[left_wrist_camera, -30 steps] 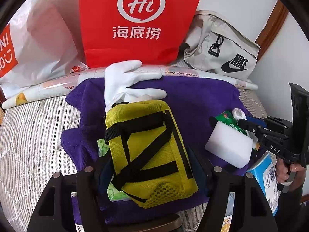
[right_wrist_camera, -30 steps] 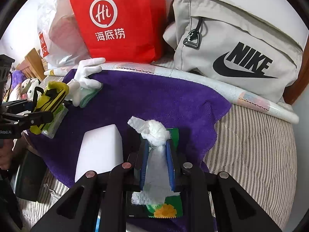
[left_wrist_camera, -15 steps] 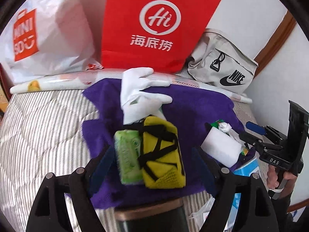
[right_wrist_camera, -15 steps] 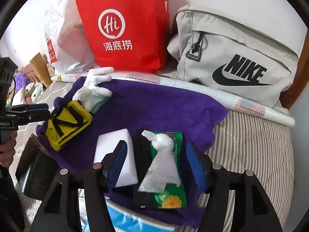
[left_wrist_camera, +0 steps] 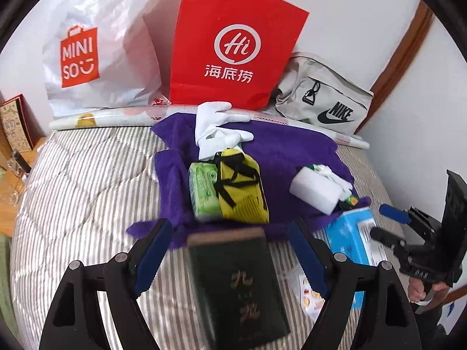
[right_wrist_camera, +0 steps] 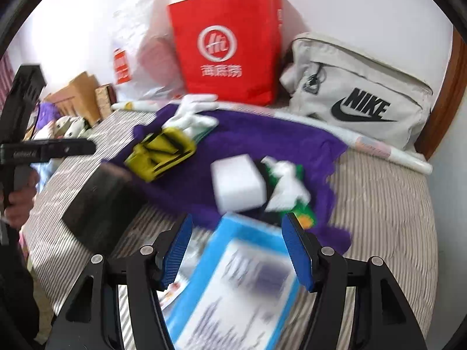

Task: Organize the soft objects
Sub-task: 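Withdraw both tools from the towel and reach toward the orange-print snack packet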

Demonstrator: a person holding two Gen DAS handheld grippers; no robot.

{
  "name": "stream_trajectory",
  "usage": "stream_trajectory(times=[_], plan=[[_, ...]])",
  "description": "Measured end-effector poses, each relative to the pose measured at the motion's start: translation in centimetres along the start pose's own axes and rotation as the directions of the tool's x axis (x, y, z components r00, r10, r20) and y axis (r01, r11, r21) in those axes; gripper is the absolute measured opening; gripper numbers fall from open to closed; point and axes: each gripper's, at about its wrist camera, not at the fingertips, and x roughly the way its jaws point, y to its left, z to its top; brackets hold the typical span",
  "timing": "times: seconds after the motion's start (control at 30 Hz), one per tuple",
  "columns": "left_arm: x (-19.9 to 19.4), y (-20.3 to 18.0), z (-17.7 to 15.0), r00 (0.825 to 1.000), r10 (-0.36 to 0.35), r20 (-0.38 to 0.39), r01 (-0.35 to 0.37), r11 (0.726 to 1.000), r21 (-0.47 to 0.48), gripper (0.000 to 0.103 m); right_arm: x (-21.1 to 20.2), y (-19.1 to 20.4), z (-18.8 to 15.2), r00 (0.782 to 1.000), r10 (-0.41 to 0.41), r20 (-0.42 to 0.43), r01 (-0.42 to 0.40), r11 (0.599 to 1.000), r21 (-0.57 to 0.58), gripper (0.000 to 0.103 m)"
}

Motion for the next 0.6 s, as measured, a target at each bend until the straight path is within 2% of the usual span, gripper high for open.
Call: stream_trajectory(times=[0.3, 0.43, 0.6], plan=[[-2.7, 1.6, -4.0, 0.999, -0.010, 0.031, 0.012, 0.999, -0.037, 0.081, 0.0, 6.4, -3.4, 0.997, 0.040, -0.070, -0.047, 0.994, -0.103, 0.064], [-2.8, 2.6, -5.1, 0.999, -0.021, 0.040, 0.023, 0.999, -0.050, 0.081, 0.9, 9.6, -4.4, 0.994, 0.028, -0.102, -0.046, 0.984, -0.172, 0.066], [-2.7, 3.9, -5.8, 0.998, -0.025, 0.053, 0.027, 0.998, -0.049, 0.081, 3.0, 12.3, -5.5, 0.988, -0.030, -0.152, -0.008, 0.970, -0.245, 0.066]])
